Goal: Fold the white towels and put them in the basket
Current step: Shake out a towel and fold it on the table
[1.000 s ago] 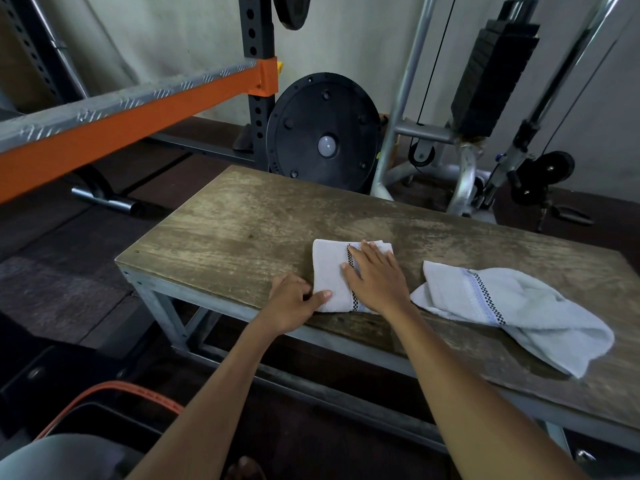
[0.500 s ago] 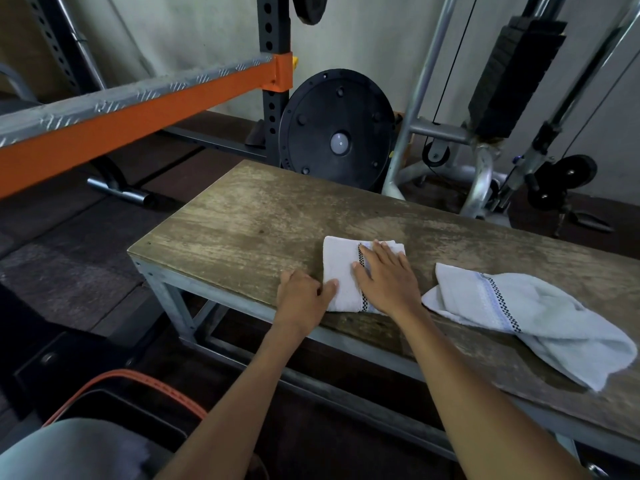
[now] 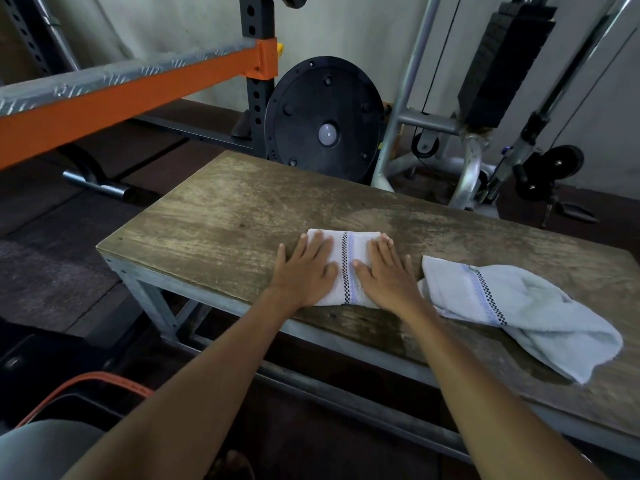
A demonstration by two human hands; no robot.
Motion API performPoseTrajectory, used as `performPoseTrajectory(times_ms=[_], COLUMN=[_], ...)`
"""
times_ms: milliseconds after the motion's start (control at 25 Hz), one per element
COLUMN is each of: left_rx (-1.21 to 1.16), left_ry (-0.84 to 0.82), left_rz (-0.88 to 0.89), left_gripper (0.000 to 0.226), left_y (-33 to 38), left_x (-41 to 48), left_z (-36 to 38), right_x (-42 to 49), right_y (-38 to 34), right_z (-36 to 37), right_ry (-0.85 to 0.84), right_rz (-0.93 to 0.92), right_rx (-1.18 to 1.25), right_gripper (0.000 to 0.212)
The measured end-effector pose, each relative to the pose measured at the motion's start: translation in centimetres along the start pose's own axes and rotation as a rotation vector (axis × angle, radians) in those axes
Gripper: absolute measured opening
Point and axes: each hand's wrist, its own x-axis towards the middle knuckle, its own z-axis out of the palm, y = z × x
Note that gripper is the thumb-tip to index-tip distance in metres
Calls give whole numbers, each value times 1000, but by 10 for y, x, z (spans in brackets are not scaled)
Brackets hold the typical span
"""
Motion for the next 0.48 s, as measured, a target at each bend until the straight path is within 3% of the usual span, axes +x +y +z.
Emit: performPoseTrajectory(times_ms=[80, 200, 360, 480], left_rx=[65, 245, 345, 230], left_ry=[9, 12, 30, 80], left_rz=[-5, -21, 19, 123], left_gripper=[56, 56, 57, 59], left_y=[-6, -21, -16, 12], left_x=[-3, -17, -21, -12], left_z=[-7, -21, -35, -22], right_x=[-5, -33, -62, -64], right_y=[-3, 0, 9, 9], right_z=[-14, -31, -22, -11], right_ry=[-66, 42, 136, 56], right_rz=[3, 33, 40, 19], right_rx=[297, 701, 296, 164], right_gripper=[63, 50, 34, 45])
